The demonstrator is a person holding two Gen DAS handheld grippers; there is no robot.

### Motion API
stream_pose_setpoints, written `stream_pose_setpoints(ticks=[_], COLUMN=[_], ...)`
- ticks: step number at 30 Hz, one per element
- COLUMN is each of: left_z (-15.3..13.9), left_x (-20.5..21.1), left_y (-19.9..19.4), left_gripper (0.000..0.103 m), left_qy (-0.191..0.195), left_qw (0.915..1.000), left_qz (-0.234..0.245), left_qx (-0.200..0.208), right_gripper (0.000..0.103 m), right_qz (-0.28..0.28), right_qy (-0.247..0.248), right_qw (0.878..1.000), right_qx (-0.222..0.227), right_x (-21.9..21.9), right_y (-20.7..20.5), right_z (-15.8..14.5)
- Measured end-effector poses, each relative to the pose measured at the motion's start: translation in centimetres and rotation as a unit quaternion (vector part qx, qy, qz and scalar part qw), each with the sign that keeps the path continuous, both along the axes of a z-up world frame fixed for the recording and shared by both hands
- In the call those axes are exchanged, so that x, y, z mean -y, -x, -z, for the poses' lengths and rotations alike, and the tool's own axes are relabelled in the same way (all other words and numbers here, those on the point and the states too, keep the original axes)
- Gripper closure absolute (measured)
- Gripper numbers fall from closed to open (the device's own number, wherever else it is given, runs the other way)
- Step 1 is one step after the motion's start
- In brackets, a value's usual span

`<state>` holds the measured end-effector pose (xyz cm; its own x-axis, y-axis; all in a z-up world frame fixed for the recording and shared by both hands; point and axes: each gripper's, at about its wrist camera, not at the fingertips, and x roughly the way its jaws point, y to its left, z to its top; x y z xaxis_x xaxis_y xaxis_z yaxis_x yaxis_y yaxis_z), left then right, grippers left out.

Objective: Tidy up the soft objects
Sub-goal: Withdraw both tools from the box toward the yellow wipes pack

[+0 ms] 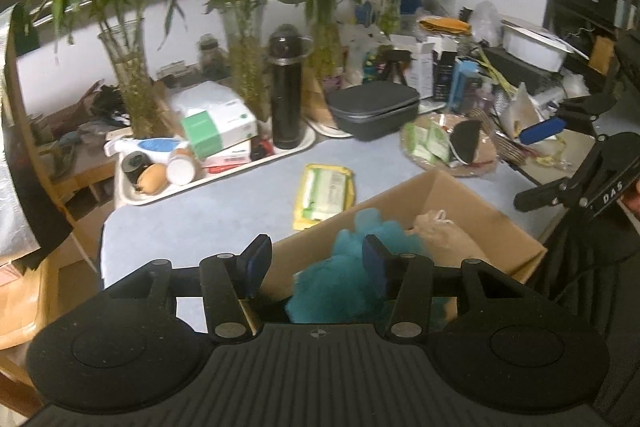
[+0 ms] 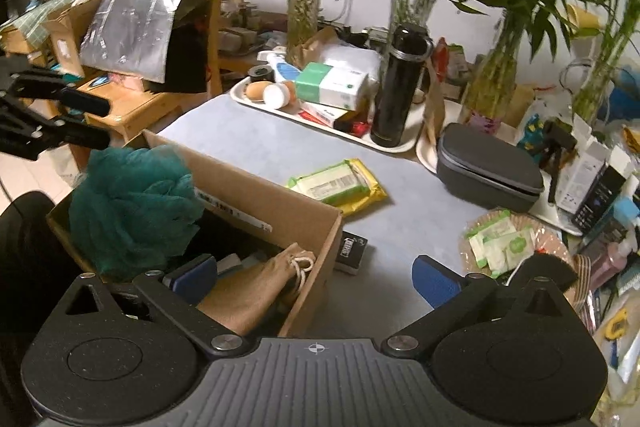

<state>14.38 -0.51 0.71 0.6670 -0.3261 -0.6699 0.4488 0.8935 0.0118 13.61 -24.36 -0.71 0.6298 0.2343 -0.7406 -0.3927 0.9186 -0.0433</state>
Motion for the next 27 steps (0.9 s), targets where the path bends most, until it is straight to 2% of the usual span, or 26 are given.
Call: stream_pose_setpoints(ticks=[6,27], left_z=[0.4,1.5], left_x=[-1.5,-4.1], left_y=[-0.1,-2.5], left_gripper=[0.04,0.039], left_qy=[0.006,0.049], left_qw=[0.9997,0.9973], left_qz=[-0.021,-0.053], left_qx=[0.009,0.013], right_gripper=[0.0,0.0], right_qz=[0.026,0.097], right_qy=[-0.008,-0.046], right_qw=[1.0,0.994], right_qx=[-0.004,-0.009], right_x=[0.3,2.0], right_y=[-0.9,-4.8], right_z=[0.4,1.9])
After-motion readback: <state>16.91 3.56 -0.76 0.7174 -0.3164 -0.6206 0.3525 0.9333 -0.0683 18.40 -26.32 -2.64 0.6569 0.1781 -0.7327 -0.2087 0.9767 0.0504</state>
